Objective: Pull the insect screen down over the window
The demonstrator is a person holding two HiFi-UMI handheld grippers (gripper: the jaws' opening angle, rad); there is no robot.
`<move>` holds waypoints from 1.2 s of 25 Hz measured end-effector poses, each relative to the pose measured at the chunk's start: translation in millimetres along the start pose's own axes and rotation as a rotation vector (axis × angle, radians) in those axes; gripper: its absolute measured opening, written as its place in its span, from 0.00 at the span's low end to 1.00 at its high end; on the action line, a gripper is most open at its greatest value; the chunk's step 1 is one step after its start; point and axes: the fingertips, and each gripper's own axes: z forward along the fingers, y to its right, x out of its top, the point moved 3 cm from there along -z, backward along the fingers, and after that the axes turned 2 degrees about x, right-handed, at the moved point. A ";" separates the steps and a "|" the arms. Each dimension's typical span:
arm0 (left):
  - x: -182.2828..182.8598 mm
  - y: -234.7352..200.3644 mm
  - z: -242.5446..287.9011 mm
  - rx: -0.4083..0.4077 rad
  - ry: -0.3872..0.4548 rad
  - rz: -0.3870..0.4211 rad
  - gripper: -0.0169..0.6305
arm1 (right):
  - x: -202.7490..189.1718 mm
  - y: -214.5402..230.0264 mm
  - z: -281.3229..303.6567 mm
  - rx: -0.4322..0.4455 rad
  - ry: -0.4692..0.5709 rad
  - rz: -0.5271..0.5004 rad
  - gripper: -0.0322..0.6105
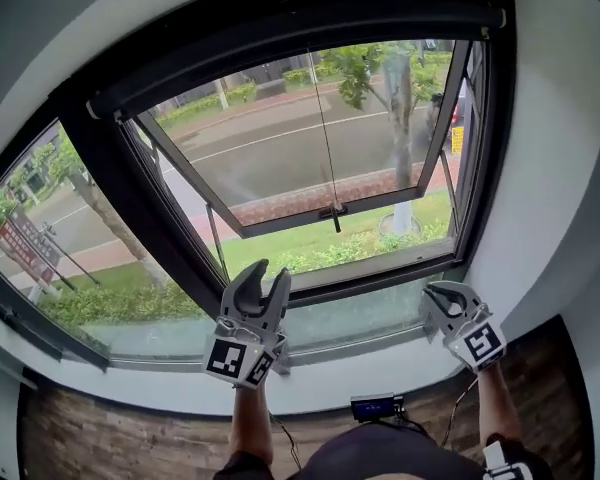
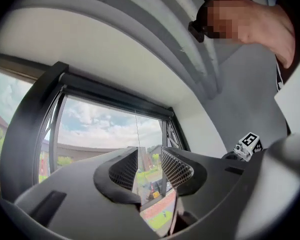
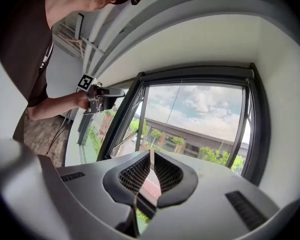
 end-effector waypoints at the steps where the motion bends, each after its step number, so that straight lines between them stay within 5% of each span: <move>1: 11.5 0.4 14.7 0.017 0.014 0.038 0.24 | 8.2 23.2 1.3 0.003 0.014 -0.040 0.09; 5: 57.4 -8.0 49.0 0.158 0.029 0.275 0.23 | 58.2 98.6 15.7 0.013 0.154 -0.181 0.09; 8: 85.4 -18.9 69.8 0.202 0.019 0.439 0.06 | 96.1 137.1 20.6 -0.039 0.273 -0.225 0.09; 15: 141.4 -70.4 138.2 0.297 -0.069 0.772 0.06 | 174.7 192.0 35.2 -0.176 0.316 -0.340 0.09; 19: 157.3 -104.0 173.0 0.387 -0.157 1.019 0.17 | 218.3 201.8 49.8 -0.206 0.285 -0.456 0.09; 27: 167.5 -117.6 221.7 0.327 -0.218 1.222 0.23 | 293.0 219.1 100.4 -0.259 0.140 -0.659 0.09; 30: 168.4 -114.9 238.3 0.300 -0.253 1.252 0.23 | 316.0 212.7 130.1 -0.249 0.087 -0.792 0.19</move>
